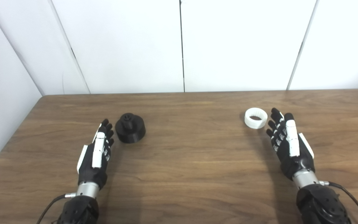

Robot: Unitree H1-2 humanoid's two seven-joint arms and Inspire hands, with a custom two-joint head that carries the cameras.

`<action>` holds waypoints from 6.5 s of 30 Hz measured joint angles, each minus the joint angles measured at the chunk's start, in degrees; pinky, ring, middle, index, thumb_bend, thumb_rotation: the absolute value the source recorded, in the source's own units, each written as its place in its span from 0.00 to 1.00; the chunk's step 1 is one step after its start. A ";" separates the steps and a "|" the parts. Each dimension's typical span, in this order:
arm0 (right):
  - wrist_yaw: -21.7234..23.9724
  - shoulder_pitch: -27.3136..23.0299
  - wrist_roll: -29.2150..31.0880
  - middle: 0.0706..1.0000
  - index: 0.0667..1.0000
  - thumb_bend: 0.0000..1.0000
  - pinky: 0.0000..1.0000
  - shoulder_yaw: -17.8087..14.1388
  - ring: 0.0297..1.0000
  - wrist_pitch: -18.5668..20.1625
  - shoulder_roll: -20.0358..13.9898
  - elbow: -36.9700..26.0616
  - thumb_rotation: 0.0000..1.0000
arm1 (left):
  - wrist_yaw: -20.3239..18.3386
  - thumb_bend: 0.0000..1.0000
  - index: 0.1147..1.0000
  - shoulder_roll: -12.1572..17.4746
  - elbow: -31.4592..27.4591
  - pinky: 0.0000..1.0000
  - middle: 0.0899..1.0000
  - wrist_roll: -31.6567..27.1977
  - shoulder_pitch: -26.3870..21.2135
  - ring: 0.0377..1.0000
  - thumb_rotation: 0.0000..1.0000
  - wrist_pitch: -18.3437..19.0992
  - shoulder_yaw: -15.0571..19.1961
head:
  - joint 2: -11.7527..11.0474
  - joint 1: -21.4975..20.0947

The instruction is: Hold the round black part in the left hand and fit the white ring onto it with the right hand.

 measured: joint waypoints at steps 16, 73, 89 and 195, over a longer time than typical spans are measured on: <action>-0.01 -0.49 0.09 1.00 0.96 0.57 1.00 -0.37 1.00 0.03 -0.10 -0.12 1.00 | -0.04 0.55 1.00 1.15 0.22 1.00 1.00 0.00 -0.02 1.00 0.90 -0.99 -0.43 | 0.35 0.00; -0.09 -0.65 -0.26 0.99 0.95 0.60 1.00 -0.17 0.99 -1.21 -0.14 1.61 1.00 | -16.04 1.00 0.93 27.08 4.78 1.00 1.00 34.76 -16.51 1.00 0.28 12.42 -21.53 | -0.35 1.14; -0.07 -0.63 -0.38 0.97 0.95 0.60 1.00 -0.06 0.98 -1.20 -0.41 1.60 1.00 | -15.84 1.00 0.92 26.92 11.10 1.00 1.00 35.73 -17.91 1.00 0.30 10.97 -21.57 | -0.53 1.23; 0.04 1.23 -0.73 0.97 0.97 0.61 1.00 0.41 1.00 -0.77 -1.38 -0.37 1.00 | -15.83 0.79 0.67 24.43 22.12 0.91 0.94 41.64 -25.64 1.00 0.22 5.15 -25.93 | -0.26 0.62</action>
